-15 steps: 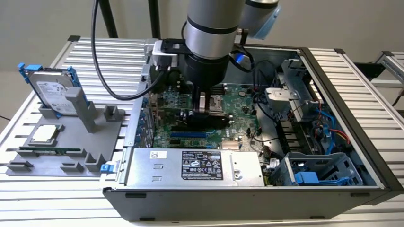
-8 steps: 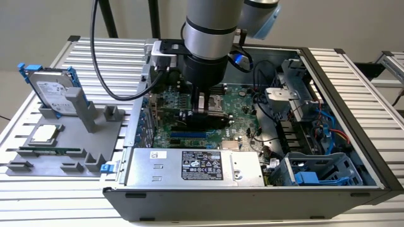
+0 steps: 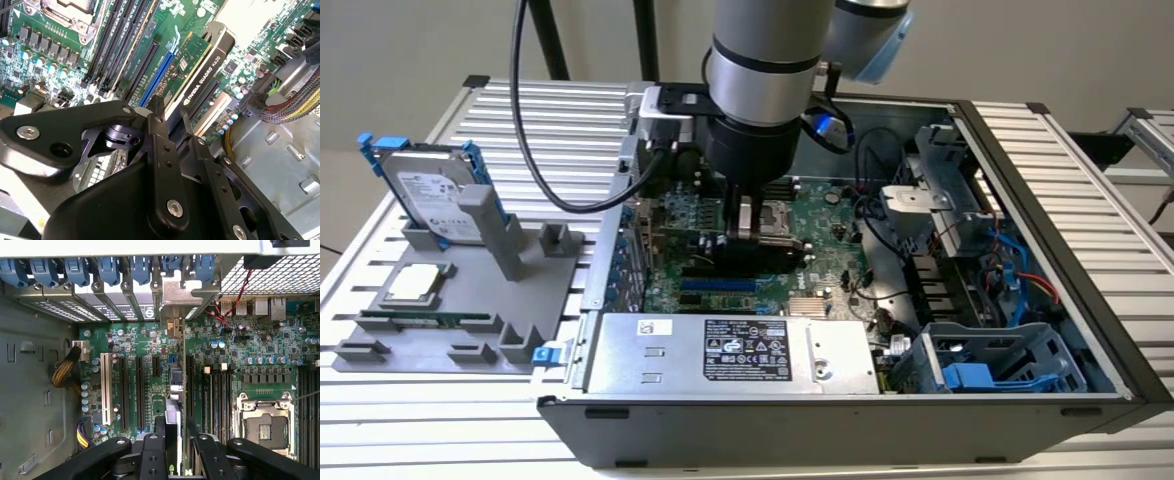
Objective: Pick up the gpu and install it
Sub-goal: 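Insert the gpu into the slot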
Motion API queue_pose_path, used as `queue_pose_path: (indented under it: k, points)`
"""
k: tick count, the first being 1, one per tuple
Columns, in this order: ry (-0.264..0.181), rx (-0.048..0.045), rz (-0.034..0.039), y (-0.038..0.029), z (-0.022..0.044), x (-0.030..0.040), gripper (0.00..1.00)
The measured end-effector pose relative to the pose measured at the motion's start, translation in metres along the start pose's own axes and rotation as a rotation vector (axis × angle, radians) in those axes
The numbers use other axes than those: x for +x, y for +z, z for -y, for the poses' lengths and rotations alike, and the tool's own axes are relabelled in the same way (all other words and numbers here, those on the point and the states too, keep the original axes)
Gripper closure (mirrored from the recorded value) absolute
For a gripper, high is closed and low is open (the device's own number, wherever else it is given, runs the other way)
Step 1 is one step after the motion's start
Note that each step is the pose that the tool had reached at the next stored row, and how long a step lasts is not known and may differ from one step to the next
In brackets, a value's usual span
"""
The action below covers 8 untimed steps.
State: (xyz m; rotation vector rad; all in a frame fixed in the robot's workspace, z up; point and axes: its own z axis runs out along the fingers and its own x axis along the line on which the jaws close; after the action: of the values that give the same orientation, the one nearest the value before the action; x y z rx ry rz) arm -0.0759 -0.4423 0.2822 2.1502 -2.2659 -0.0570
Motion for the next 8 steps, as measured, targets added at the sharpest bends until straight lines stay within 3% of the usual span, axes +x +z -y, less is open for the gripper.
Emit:
queue_pose_path:
  k: [8]
  points:
    - [0.0,0.0,-0.0001,0.0055,-0.0028,0.0002,1.0]
